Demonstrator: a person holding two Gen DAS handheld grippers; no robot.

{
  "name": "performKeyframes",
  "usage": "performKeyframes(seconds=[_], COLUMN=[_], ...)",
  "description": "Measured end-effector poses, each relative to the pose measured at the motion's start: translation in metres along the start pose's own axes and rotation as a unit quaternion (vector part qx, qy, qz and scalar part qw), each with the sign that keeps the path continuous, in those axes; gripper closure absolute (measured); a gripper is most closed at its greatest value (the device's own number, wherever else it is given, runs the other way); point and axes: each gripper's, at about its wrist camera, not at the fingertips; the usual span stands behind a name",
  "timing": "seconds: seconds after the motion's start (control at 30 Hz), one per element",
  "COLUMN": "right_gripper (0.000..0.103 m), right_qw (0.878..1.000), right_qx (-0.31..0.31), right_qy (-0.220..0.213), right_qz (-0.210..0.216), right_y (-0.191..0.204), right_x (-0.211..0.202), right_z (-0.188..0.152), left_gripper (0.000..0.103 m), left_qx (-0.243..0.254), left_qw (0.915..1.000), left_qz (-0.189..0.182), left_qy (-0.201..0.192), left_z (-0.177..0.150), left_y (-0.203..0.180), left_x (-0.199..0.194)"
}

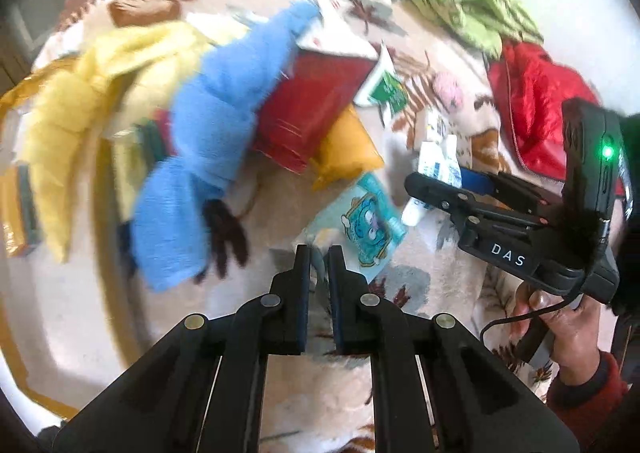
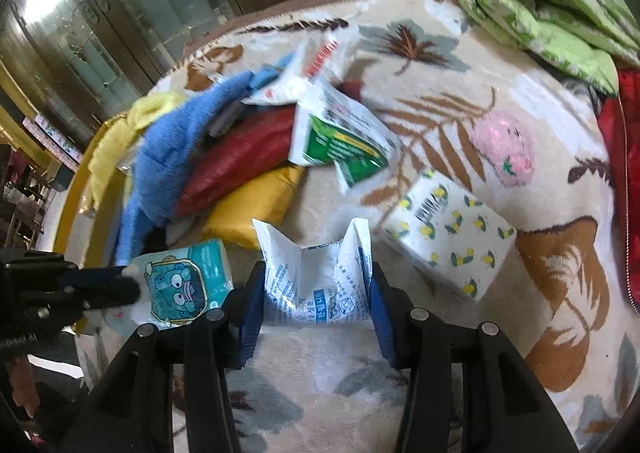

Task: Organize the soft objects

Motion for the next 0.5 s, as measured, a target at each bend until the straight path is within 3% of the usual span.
performKeyframes(seconds=[0.33,0.5], right_gripper=[0.055,0.055], right_qw=[0.998,0.998], right_qx=[-0.053,-0.060], right_qy=[-0.020,-0.024], right_qz=[0.006,0.009], right_y=[0.055,0.066], right_x=[-0.019,-0.023], right_z=[0.016,0.017], left_gripper=[0.098,0.098], left_qx=[-0.034,-0.014], left_qw=[0.9990,0.9996], left_qz=[-0.004,0.011], left_qy=[-0.027,-0.022], left_z=[-0.019,-0.028], left_y=[0.041,0.034], left_x=[-0.036,-0.033])
Point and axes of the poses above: each gripper's, at about its wrist camera, not at the fingertips, and x roughly the way its jaws point, y to its left, z to its top, and after that the axes turned 14 degrees about y, right-handed
